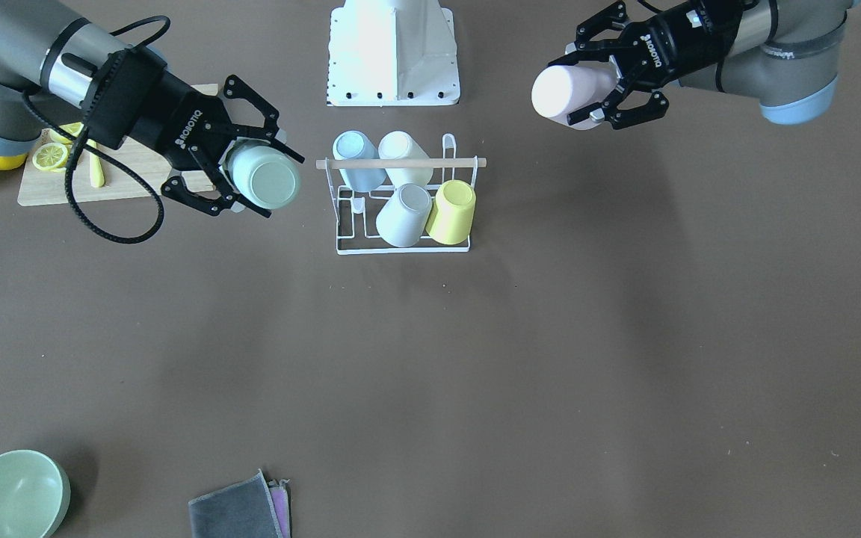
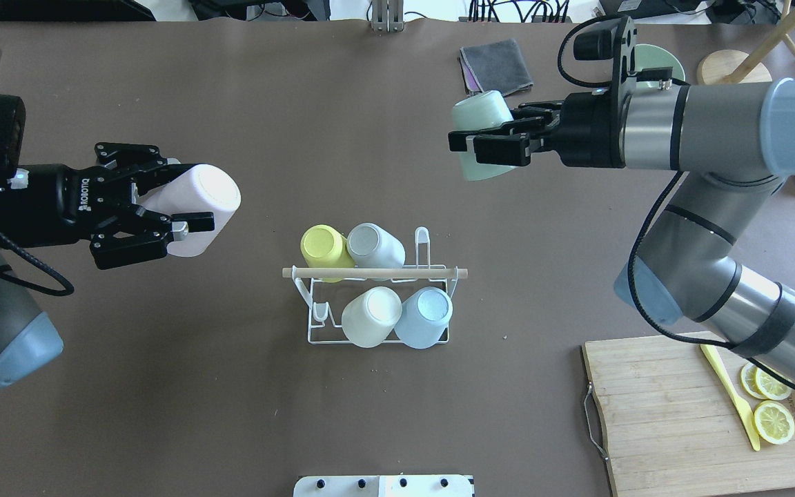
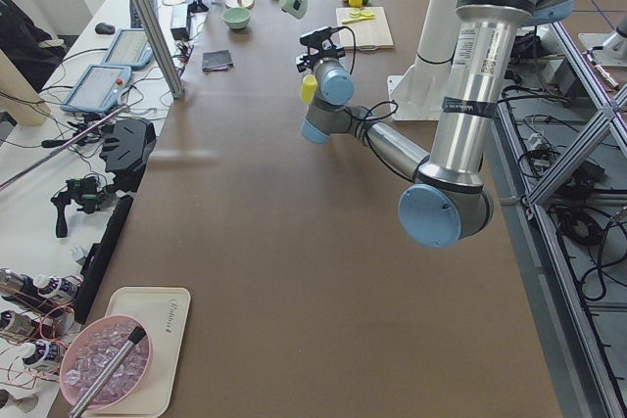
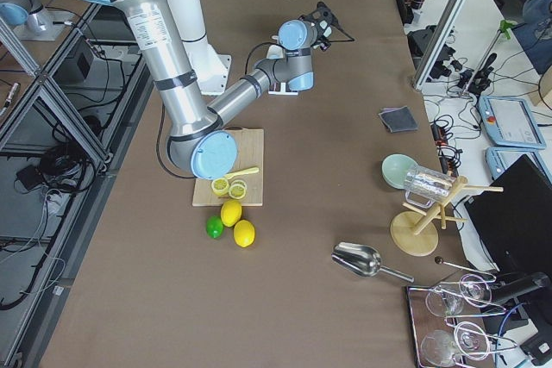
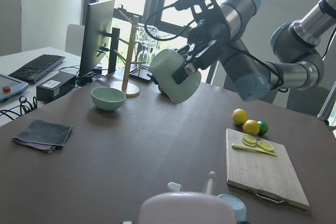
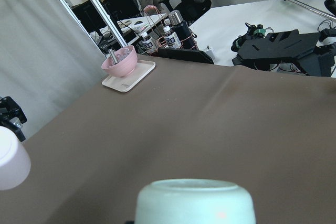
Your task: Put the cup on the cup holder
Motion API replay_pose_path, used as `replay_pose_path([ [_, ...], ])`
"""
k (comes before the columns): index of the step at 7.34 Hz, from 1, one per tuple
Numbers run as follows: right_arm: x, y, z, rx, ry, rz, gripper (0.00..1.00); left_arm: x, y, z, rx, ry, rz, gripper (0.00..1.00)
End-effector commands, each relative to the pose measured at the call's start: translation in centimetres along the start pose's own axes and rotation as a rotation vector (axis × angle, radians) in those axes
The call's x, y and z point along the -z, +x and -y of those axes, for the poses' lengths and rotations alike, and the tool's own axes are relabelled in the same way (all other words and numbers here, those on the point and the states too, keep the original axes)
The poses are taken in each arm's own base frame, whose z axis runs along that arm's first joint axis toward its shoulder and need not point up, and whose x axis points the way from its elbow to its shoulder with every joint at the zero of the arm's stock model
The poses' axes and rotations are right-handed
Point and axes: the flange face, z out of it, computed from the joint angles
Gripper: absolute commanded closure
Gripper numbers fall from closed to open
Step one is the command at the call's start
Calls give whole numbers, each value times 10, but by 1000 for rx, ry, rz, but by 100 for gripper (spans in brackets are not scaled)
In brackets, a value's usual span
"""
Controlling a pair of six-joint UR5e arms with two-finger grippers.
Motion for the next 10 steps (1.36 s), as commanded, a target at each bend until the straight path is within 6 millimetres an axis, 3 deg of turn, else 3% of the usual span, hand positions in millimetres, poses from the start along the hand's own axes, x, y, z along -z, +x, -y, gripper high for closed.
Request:
replay_pose_path([
  [1,-36,-27,-42,-52,53,-9,100,-13,28,-15,-8,166,24,100],
  [2,-49,-35,-55,-46,57,-25,100,-26,44,-27,-33,214,64,100],
  [4,-65,-18,-62,44,51,-76,100,-46,73,-52,-85,257,127,100],
  [6,-67,-18,-59,193,61,-97,100,-67,136,-103,-103,294,191,100],
  [7,-70,-24,-54,201,78,-95,100,-74,155,-111,-105,301,206,100],
  [10,-85,-52,-76,246,53,-33,100,-113,158,-128,-91,320,229,100],
])
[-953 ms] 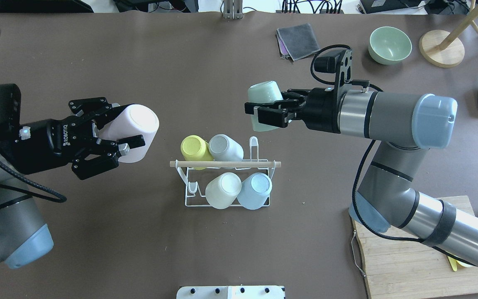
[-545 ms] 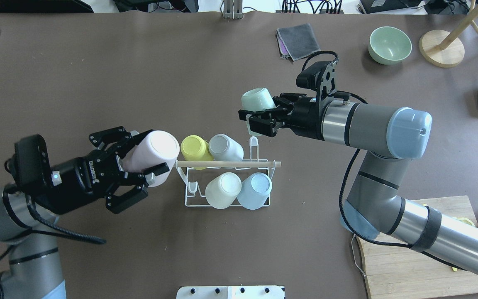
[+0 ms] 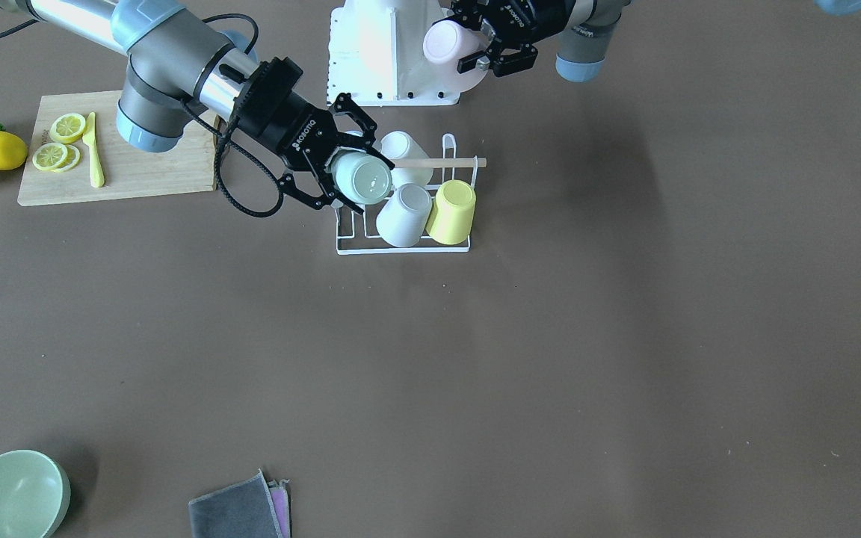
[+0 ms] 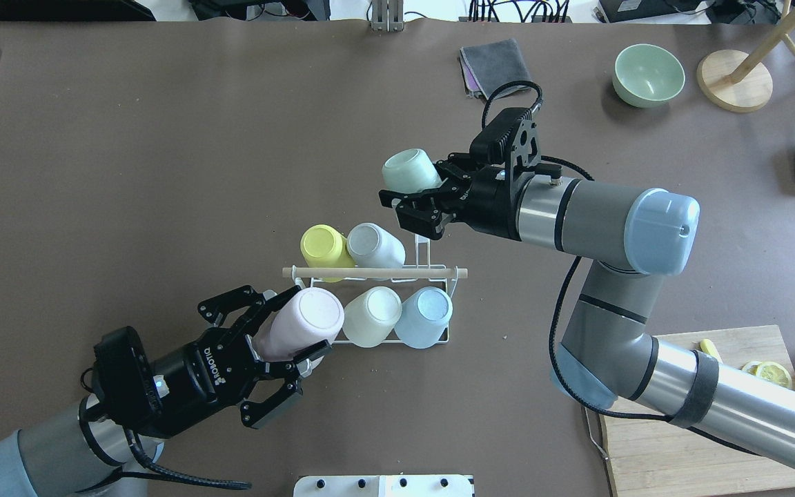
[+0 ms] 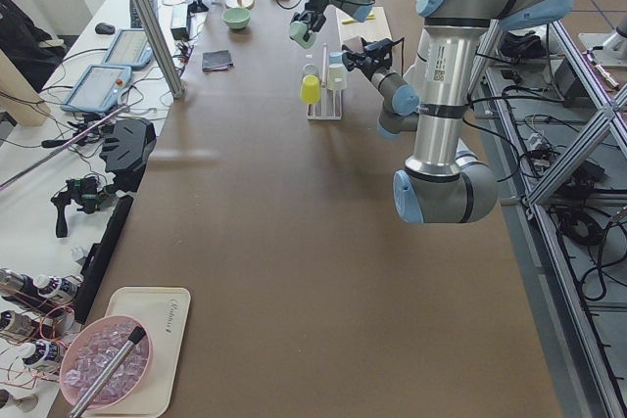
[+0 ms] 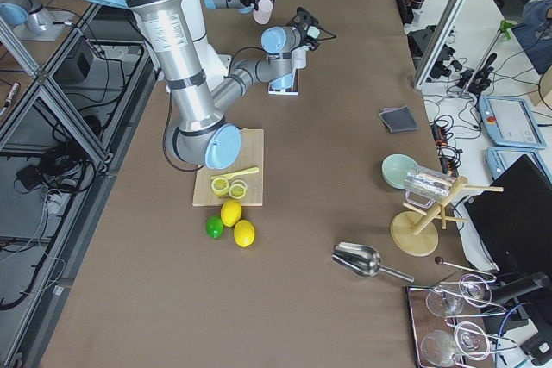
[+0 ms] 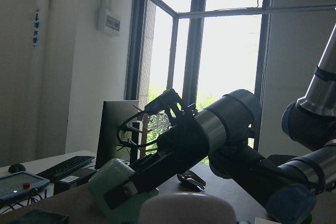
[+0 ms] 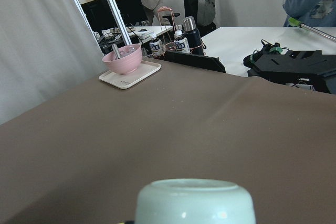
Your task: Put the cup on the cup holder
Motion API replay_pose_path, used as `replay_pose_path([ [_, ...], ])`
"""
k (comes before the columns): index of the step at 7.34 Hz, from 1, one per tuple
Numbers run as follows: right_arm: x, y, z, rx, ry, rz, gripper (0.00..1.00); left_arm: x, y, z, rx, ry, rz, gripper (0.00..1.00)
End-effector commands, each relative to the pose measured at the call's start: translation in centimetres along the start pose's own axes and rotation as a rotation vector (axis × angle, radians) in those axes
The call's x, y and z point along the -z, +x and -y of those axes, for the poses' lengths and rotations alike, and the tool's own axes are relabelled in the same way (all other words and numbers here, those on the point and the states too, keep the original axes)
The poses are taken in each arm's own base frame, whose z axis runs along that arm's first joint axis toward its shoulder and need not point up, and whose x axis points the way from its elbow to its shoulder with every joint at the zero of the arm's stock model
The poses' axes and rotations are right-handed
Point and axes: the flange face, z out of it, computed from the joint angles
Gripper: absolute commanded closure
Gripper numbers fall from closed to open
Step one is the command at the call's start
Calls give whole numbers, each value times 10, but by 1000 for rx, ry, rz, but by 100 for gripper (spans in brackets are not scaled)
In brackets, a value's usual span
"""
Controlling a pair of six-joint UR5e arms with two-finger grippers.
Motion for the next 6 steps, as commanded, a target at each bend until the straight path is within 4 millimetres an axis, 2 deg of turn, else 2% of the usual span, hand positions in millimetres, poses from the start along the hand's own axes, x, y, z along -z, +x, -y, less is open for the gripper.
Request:
replay_pose_path([
  [1,-7,-16,-13,81,-17,28,100,-12,1,-12,-4,4,18,100],
  [3,-7,-12,-13,151,-22,19,100,-11,-5,-11,-11,14,25,100],
  [4,-7,-1,-10,159,-23,1,100,-13,-18,-13,-33,11,44,100],
  [6,-13,6,-19,177,-42,-12,100,-13,-24,-18,-44,1,51,100],
])
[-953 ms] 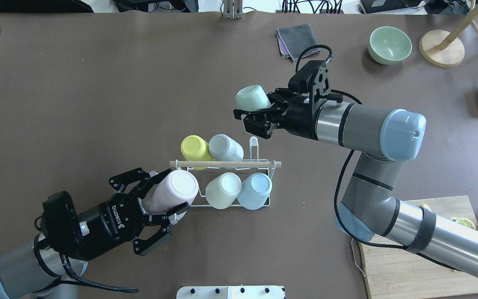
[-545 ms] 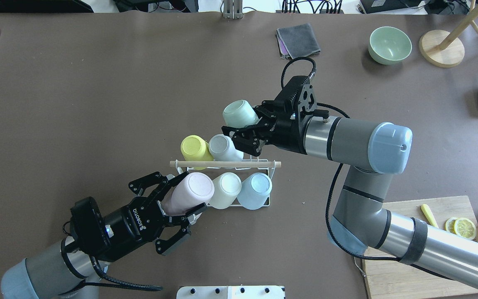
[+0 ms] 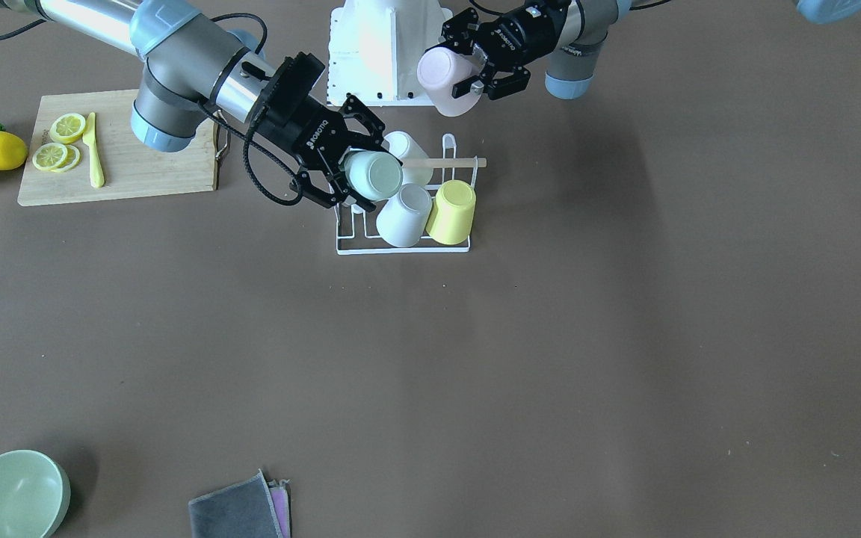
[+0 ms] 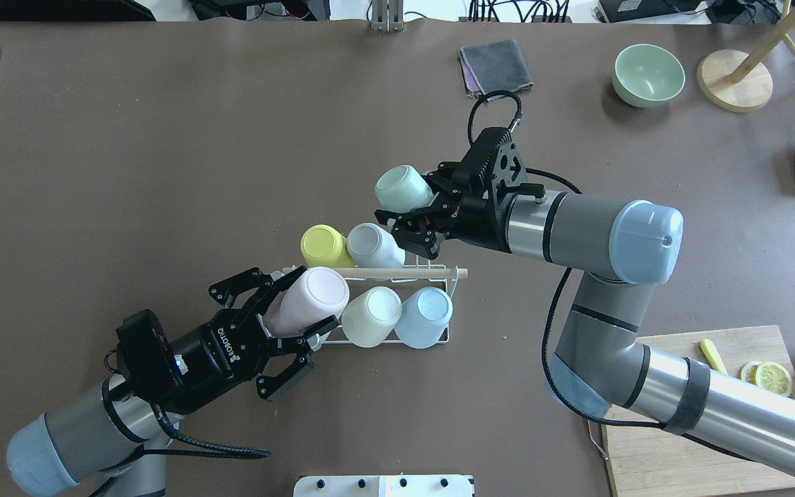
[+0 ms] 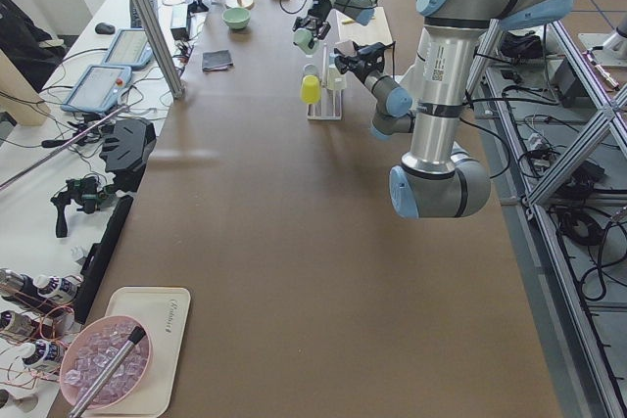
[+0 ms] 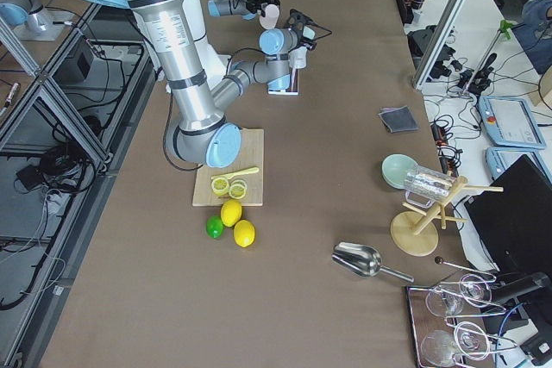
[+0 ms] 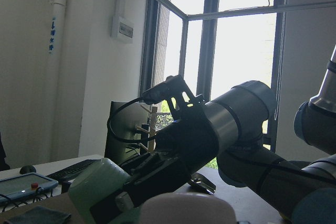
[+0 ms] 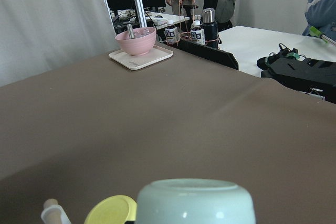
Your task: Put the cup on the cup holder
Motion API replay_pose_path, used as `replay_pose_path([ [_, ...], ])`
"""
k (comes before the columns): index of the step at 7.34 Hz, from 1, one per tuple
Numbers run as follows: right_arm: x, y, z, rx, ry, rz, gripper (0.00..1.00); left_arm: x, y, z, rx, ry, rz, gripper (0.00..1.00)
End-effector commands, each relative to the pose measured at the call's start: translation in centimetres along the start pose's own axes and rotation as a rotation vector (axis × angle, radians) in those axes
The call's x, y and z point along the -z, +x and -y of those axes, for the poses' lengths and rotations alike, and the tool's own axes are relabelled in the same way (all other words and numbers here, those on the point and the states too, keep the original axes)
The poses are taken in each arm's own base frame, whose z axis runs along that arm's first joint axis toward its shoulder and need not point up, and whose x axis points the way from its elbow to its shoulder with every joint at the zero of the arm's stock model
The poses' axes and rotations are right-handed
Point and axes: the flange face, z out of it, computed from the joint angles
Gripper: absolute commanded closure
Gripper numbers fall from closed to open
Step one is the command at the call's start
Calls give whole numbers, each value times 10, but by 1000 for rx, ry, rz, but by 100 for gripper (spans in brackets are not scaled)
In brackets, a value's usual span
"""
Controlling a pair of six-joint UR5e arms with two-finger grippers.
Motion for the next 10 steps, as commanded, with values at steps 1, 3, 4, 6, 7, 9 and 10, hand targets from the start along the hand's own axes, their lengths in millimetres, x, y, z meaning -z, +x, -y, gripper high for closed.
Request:
replay_pose_path([
  [1,-5,5,-7,14,-15,-9,100,-1,-10,-9,-20,-18,11,100],
  [3,-4,5,-10,15,-18,-7,100,-6,-17,-19,-36,-34,25,100],
  [4,-5,2,-14,13,-24,-2,100,-9,-17,-20,-35,-33,28,100],
  [6,-6,-4,-21,9,-32,9,100,-12,-19,-21,-39,-32,32,100],
  [7,-6,-4,-23,10,-35,9,100,-13,-20,-20,-38,-28,34,100],
  [9,-6,-4,-24,11,-37,8,100,-14,-23,-25,-46,-37,39,100],
  [10,-6,-3,-24,10,-35,6,100,-13,-24,-28,-49,-44,40,100],
])
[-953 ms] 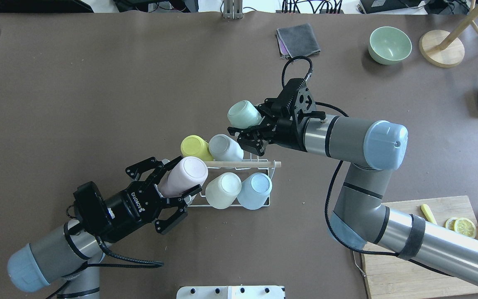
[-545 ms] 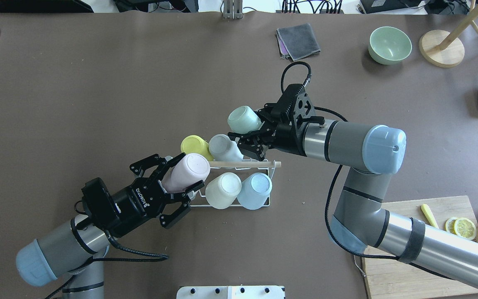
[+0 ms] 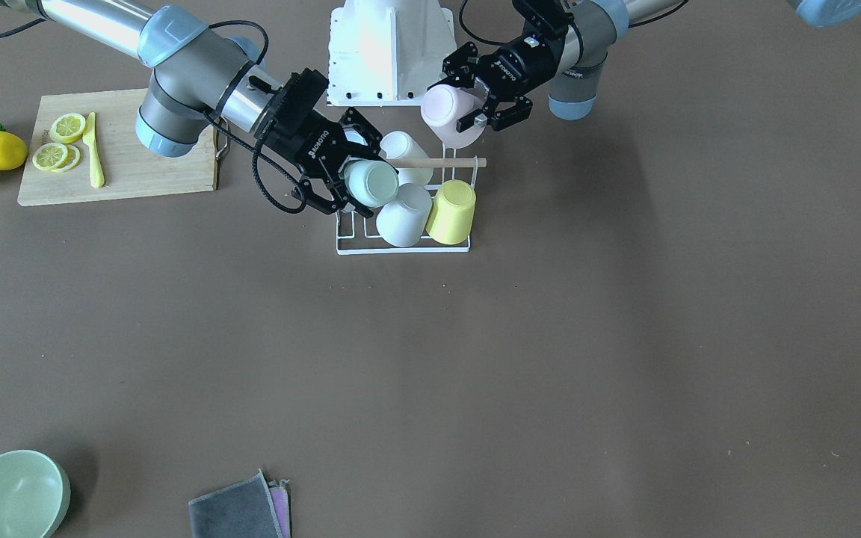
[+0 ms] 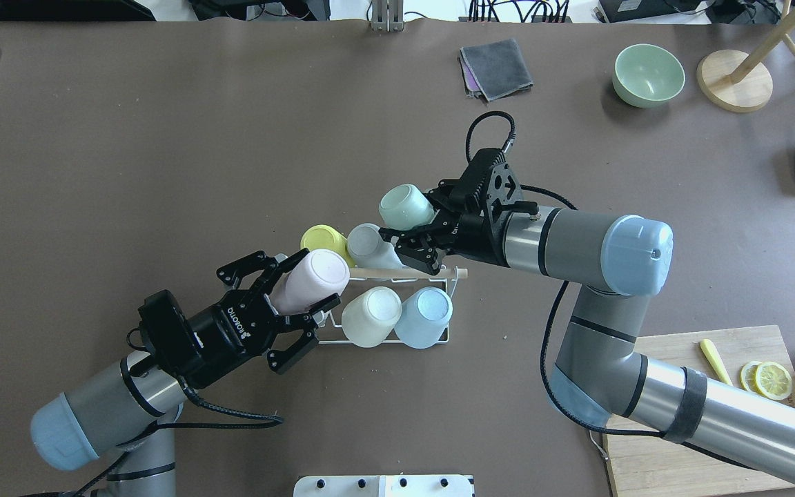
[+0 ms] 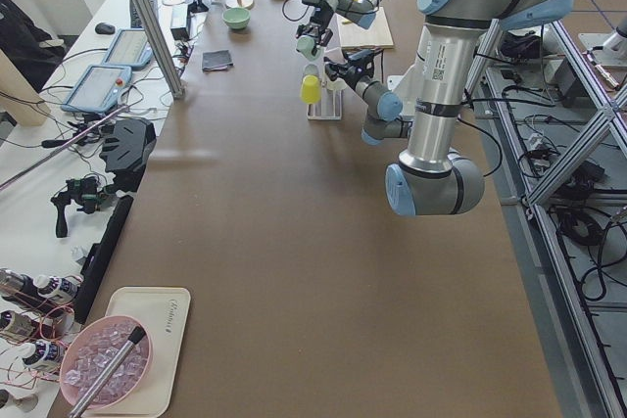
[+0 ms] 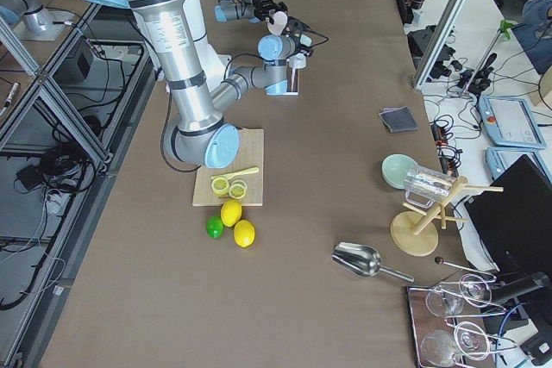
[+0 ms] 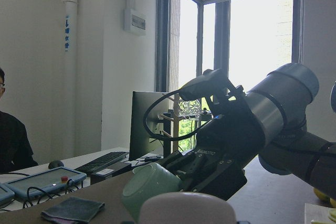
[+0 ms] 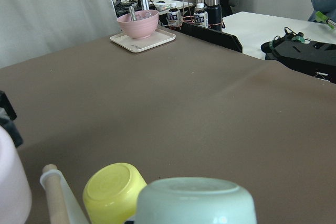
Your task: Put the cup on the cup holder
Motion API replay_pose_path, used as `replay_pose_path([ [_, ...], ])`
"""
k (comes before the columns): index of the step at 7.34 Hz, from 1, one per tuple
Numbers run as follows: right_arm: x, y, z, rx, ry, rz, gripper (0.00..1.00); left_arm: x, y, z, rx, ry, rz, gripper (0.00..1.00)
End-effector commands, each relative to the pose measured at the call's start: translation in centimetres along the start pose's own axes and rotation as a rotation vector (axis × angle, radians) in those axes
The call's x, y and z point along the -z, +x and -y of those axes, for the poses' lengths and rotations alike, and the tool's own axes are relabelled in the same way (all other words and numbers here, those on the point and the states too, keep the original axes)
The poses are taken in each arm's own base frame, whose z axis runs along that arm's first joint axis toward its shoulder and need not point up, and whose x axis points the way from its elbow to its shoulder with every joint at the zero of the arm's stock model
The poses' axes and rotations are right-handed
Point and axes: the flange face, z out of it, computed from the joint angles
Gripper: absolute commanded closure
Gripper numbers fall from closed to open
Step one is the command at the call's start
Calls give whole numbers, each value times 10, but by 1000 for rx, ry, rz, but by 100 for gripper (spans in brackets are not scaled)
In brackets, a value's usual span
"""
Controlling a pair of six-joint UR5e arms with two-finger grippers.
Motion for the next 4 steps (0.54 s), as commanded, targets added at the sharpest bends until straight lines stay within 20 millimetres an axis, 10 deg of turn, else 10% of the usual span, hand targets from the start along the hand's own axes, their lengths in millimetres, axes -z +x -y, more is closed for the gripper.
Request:
replay_pose_path([
  [1,1,6,3,2,2,-11,100,-1,-2,-8,-9,-13,4,100],
  [4,-2,15,2,13,-3,-28,100,-3,-2,-17,-16,-29,5,100],
])
